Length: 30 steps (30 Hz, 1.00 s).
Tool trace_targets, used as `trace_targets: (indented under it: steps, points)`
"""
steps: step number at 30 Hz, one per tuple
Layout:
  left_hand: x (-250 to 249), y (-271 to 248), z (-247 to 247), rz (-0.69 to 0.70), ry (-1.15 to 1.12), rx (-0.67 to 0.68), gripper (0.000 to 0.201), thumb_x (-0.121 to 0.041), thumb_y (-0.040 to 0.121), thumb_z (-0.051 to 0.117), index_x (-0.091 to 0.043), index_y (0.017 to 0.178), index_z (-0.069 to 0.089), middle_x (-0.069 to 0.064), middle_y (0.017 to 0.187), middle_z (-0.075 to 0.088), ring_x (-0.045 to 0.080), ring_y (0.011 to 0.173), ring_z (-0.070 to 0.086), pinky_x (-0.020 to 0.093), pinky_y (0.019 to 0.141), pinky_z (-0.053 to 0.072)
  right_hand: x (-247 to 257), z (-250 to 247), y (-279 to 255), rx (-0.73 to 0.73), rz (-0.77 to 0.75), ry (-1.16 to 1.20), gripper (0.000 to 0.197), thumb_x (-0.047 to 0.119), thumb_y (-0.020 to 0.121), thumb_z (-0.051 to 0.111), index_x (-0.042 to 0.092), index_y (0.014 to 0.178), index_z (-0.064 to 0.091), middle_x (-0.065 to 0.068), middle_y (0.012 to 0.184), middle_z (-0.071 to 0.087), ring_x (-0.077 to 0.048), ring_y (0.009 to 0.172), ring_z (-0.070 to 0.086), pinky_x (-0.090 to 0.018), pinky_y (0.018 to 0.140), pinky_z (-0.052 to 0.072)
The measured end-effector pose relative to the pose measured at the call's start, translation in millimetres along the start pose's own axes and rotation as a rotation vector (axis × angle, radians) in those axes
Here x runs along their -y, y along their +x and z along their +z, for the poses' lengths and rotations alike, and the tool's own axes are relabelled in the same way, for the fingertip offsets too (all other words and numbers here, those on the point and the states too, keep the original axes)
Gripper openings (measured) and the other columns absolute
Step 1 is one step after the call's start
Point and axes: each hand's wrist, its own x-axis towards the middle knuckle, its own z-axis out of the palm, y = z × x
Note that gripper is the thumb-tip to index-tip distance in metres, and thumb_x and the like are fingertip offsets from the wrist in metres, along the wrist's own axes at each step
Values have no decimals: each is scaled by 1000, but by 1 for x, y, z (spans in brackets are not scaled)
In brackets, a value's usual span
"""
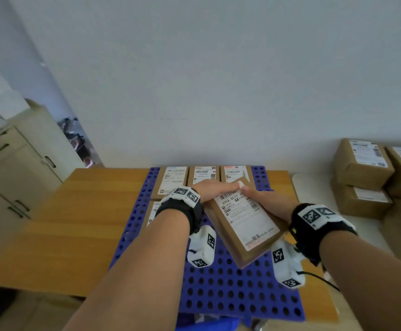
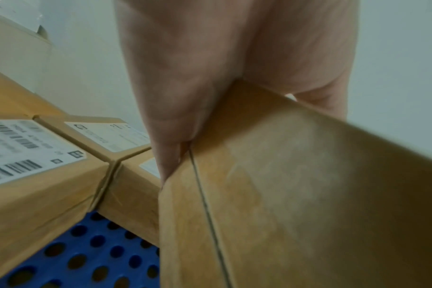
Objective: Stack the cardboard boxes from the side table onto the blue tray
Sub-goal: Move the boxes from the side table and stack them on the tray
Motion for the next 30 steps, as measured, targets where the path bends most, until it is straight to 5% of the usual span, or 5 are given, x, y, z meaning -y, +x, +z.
trace_targets:
  steps: [4,8,19,22,30]
  points:
    - [19,-8,-40,14,-2,-54,82,-76,59,69,-19,118,69,4,111,74,25,106,69,45,101,51,5,41,9,-17,36,94,61,72,72,62,20,101,75,-3,98,77,-24,93,74,-45,97,53]
    - [41,-2,-68,34,-46,-151,36,-40,90,64,-15,116,65,1,103,74,19,102,69,41,96,53,-5,66,25,-73,74,72,95,93,49,59,18,107,73,-2,100,77,-23,93,73,-45,96,53]
    - [88,25,-83,50,163,-437,13,-16,85,58,-20,78,69,1,83,73,23,86,70,41,80,61,-19,101,56,-116,203,58,91,89,59,51,13,104,71,-6,100,75,-27,95,70,-48,93,54]
    - [92,27,-80,47,140,-371,9,-18,83,69,-23,75,68,-2,80,72,18,80,71,39,78,61,-22,108,67,-129,225,63,71,74,82,48,11,106,71,-9,104,74,-27,96,69,-49,94,53]
    - [94,32,-82,82,203,-306,23,-23,71,87,-24,67,64,-6,74,67,17,80,69,41,79,61,-12,118,77,-140,247,75,57,66,90,43,16,97,68,-9,110,71,-26,99,66,-38,89,52]
